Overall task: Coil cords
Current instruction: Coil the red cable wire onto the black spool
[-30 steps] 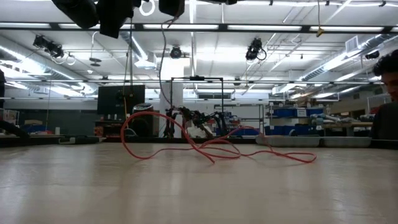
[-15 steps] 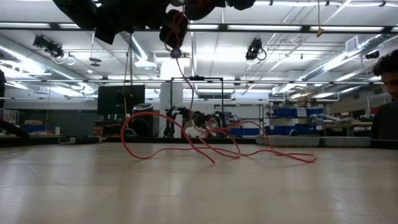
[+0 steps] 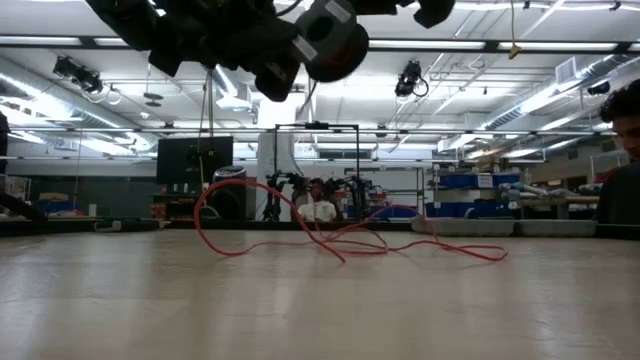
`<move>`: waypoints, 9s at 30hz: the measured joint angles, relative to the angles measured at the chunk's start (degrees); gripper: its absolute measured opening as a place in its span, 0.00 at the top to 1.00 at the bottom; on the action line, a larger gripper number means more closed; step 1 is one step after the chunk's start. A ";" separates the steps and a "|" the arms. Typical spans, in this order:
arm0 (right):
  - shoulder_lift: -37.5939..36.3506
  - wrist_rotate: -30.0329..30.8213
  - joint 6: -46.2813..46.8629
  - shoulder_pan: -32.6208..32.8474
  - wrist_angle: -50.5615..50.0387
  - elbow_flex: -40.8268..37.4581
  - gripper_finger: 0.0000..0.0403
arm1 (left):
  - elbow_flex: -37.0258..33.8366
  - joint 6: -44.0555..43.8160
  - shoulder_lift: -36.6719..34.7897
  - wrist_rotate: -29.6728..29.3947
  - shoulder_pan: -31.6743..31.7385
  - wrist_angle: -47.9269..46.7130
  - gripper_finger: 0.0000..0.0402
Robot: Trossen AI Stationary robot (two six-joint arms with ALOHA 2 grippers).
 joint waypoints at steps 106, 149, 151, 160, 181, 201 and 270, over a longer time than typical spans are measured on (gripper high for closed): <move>-6.17 -33.52 50.15 -22.46 52.41 -30.44 0.77 | -14.36 29.81 -4.50 -23.13 2.03 35.36 1.00; -6.17 -33.35 45.70 -22.29 48.84 -30.15 0.86 | -14.36 29.81 -4.46 -24.46 2.03 36.74 1.00; -6.19 -33.52 45.70 -22.29 49.84 -30.15 0.86 | -14.36 29.80 -4.46 -24.46 2.03 36.66 1.00; -6.19 -33.55 45.10 -22.57 49.21 -30.15 0.94 | -14.36 29.80 -4.46 -24.46 2.03 36.50 1.00; -6.22 -29.19 40.15 -22.27 43.43 -30.15 0.96 | -14.36 26.77 -4.46 -20.10 1.27 42.90 1.00; -24.76 -29.08 34.71 -21.02 29.39 -29.81 0.77 | -14.34 26.97 -4.50 -22.17 1.27 38.22 1.00; -10.10 -25.72 28.10 -23.46 -10.73 0.70 1.00 | 16.27 7.40 -6.41 -29.38 1.08 -21.16 0.78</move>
